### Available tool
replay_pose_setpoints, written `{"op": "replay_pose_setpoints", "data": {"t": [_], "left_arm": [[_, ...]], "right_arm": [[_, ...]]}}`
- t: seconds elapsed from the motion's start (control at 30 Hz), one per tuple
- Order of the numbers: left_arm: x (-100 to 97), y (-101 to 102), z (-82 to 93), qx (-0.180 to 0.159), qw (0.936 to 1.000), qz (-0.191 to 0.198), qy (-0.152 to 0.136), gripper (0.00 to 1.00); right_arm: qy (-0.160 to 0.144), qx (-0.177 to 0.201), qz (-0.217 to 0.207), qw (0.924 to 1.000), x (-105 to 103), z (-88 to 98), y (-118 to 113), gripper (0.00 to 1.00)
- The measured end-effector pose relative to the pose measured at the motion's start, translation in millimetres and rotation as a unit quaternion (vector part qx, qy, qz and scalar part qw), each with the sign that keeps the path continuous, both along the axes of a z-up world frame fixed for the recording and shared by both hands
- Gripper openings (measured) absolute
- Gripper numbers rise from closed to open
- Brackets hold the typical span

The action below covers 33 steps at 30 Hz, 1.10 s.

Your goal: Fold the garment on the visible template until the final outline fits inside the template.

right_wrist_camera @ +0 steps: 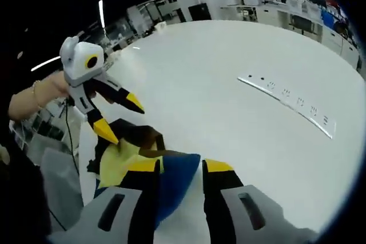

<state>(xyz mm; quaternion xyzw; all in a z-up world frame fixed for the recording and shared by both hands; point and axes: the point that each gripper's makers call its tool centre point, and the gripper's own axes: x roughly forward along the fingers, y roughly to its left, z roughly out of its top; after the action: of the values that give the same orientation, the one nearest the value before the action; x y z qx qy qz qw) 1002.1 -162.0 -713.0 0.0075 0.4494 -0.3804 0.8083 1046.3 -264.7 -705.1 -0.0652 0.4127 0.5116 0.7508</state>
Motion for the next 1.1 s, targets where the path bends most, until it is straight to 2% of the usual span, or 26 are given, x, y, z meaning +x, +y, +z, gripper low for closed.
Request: {"op": "replay_pose_setpoints", "data": {"t": [0.2, 0.27, 0.33, 0.47, 0.6, 0.83, 0.93, 1.1], "left_arm": [[2.8, 2, -14.9, 0.019, 0.9993, -0.017, 0.027, 0.47], [4.2, 2, -20.5, 0.025, 0.9988, -0.018, 0.039, 0.46], [2.9, 0, -24.3, 0.023, 0.9979, -0.016, 0.058, 0.46], [6.3, -3, -30.2, 0.027, 0.9975, -0.015, 0.064, 0.43], [7.0, -6, -34.0, 0.027, 0.9968, -0.017, 0.073, 0.40], [2.8, -8, -38.9, 0.036, 0.9955, -0.032, 0.082, 0.32], [2.8, -7, -38.7, 0.037, 0.9956, -0.033, 0.079, 0.27], [5.5, -5, -35.5, 0.036, 0.9962, -0.033, 0.072, 0.18]], "right_arm": [[0.037, -0.010, -0.007, 0.9992, 6, -16.1, 2, 0.27], [0.048, -0.009, -0.020, 0.9986, 11, -21.3, 2, 0.24], [0.071, -0.006, -0.038, 0.9967, 13, -26.5, 3, 0.22], [0.105, -0.002, -0.056, 0.9929, 13, -35.1, 5, 0.20], [0.123, 0.002, -0.056, 0.9908, 10, -36.7, 9, 0.17], [0.129, -0.008, -0.044, 0.9907, 4, -41.3, 9, 0.08], [0.121, -0.010, -0.035, 0.9920, 3, -41.1, 8, 0.03], [0.103, -0.005, -0.018, 0.9945, 0, -35.2, 10, 0.01]]}}
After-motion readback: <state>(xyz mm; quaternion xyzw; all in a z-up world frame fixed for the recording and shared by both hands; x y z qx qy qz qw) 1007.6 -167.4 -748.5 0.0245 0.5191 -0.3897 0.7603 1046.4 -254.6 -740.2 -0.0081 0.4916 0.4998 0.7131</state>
